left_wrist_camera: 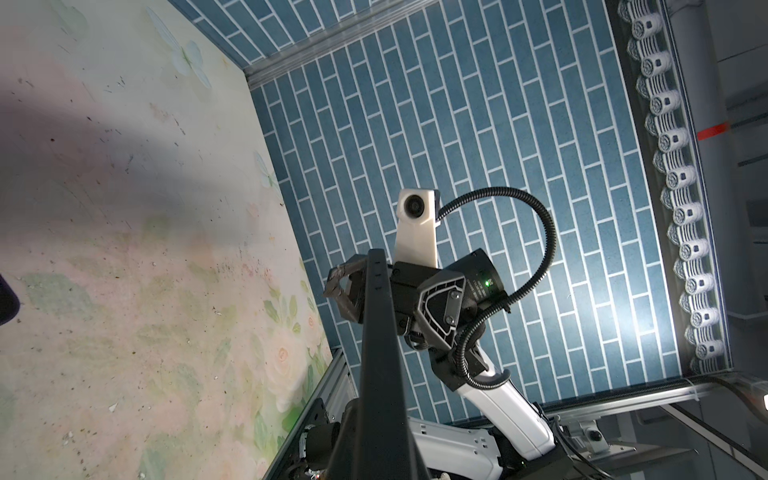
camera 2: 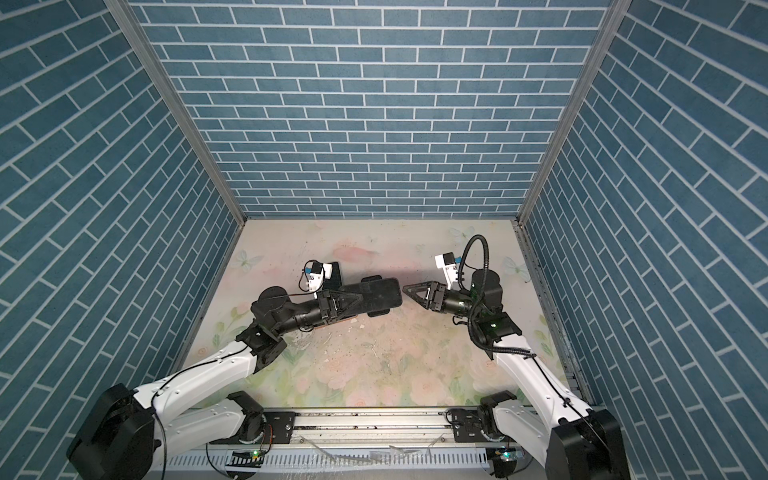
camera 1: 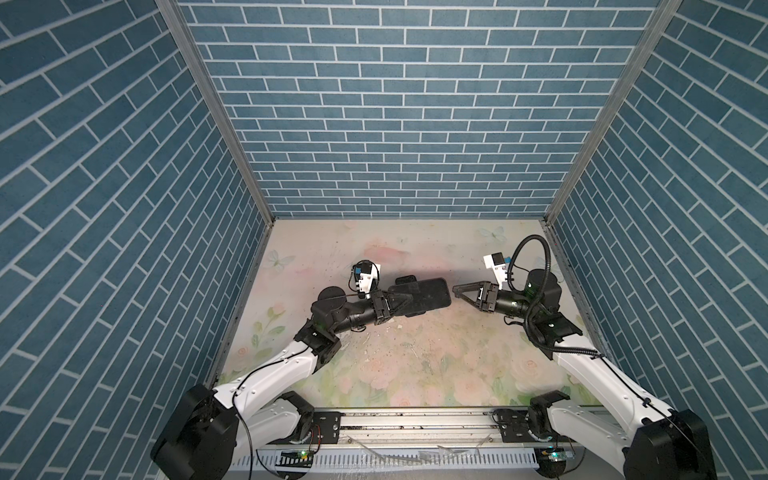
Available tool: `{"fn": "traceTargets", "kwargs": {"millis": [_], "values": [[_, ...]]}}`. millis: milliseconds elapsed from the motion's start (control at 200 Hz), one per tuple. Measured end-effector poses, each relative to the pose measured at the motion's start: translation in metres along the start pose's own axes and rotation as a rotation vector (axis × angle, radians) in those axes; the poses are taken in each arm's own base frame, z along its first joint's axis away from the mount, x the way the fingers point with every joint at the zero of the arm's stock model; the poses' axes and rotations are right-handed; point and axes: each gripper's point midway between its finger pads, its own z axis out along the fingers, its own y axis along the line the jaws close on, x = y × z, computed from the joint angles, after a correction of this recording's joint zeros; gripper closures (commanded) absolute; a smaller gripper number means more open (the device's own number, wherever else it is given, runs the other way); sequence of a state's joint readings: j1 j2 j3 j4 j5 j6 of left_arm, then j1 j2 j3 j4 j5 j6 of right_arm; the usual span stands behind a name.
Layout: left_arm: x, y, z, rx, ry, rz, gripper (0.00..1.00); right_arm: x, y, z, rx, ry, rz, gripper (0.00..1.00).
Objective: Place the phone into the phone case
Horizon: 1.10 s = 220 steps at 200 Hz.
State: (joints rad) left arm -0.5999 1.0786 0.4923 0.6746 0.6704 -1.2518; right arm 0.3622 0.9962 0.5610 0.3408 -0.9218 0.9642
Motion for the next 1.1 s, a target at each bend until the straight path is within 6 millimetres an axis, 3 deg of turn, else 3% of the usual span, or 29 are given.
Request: {"fn": "traceTargets", "kwargs": {"millis": [190,395,545,715,825,935,1000,1100], "values": [[-0.005,0.001,0.006,-0.033,-0.068,-0.008,1.0,0.012,0.016,0.014,-0.056,-0.016,-0.009,0.21],[-0.009,-0.013,0.015,-0.018,-0.149,-0.016,1.0,0.006,0.02,0.032,-0.104,-0.082,0.018,0.31],[-0.006,-0.008,0.024,-0.038,-0.186,-0.039,1.0,-0.002,0.022,0.039,-0.119,-0.137,0.025,0.42],[-0.005,-0.011,0.03,-0.02,-0.222,-0.052,1.0,-0.015,0.022,0.04,-0.115,-0.209,0.035,0.65],[-0.005,-0.014,0.034,-0.006,-0.23,-0.057,1.0,-0.022,0.02,0.04,-0.106,-0.246,0.043,0.74],[-0.006,-0.016,0.035,0.009,-0.235,-0.062,0.87,-0.027,0.024,0.038,-0.128,-0.269,0.081,0.86],[-0.007,-0.018,0.035,0.014,-0.239,-0.056,0.74,-0.03,0.031,0.037,-0.155,-0.272,0.138,0.91],[-0.005,-0.012,0.033,-0.016,-0.237,-0.043,0.5,-0.034,0.04,0.037,-0.151,-0.273,0.063,0.98]]}}
